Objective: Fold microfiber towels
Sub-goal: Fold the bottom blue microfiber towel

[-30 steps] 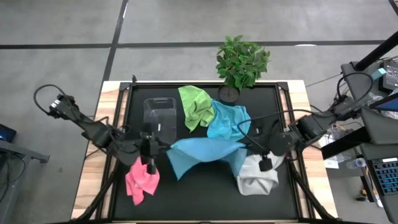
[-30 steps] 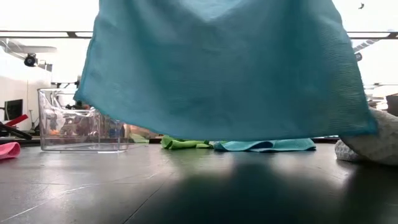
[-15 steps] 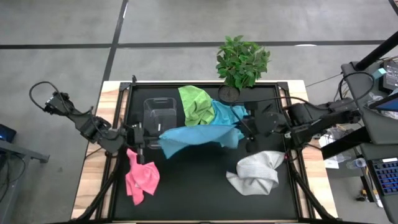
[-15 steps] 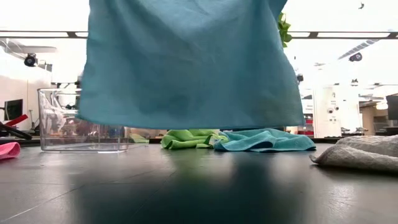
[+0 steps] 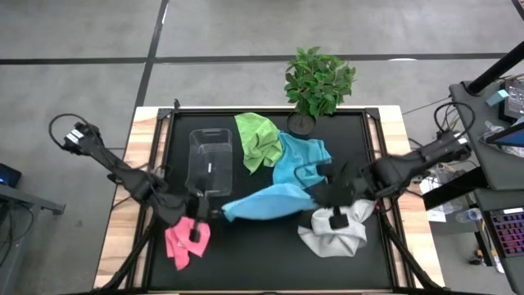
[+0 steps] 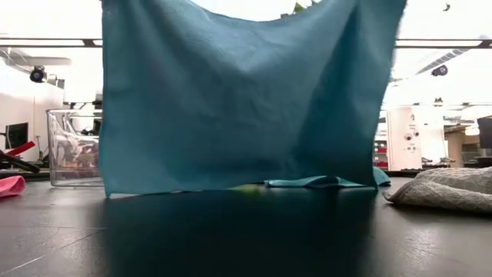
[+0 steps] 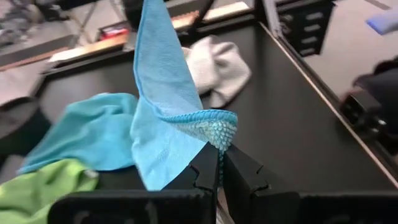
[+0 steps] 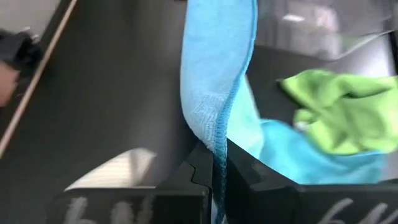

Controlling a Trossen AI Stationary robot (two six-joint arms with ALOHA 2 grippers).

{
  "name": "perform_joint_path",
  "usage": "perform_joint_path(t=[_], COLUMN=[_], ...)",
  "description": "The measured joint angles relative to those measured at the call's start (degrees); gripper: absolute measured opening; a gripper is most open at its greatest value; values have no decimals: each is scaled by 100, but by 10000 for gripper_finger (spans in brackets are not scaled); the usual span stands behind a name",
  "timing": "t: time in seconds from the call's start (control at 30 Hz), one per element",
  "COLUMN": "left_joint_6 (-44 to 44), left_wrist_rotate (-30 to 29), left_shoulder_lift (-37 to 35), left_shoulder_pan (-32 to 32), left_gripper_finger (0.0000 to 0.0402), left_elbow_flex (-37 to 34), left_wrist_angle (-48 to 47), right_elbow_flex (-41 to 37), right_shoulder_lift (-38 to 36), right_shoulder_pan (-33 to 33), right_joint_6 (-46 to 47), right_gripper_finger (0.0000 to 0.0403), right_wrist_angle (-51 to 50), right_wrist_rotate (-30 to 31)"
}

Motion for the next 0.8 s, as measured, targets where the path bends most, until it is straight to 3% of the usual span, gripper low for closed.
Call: perform_joint_path(t=[0.13, 0.33, 0.53, 0.67, 0.8], left_joint_6=[-167, -1130, -1489, -1493, -1438], left_wrist_rotate=[366, 1114, 1666, 2399, 2608], left_shoulder_lift=[617, 1499, 2329, 2727, 2773], left_shoulder_pan=[-133, -362, -612, -627, -598], left_gripper_finger=[0, 0, 0, 0, 0], left_elbow_flex=[50, 50, 50, 50, 57], left_wrist_angle=[510, 1189, 2494, 3455, 3540], right_elbow_flex=[-358, -984, -1534, -1506, -1195], right_shoulder_lift=[158, 459, 1013, 1488, 1816], right_shoulder_pan=[494, 1166, 1582, 1820, 1939], right_joint_6=[622, 1430, 2170, 2543, 2577], right_gripper_finger=[8, 8, 8, 8, 8], right_wrist_angle=[449, 1553, 3188, 3761, 3600], right_wrist_rotate=[-244, -744, -1763, -2428, -2515])
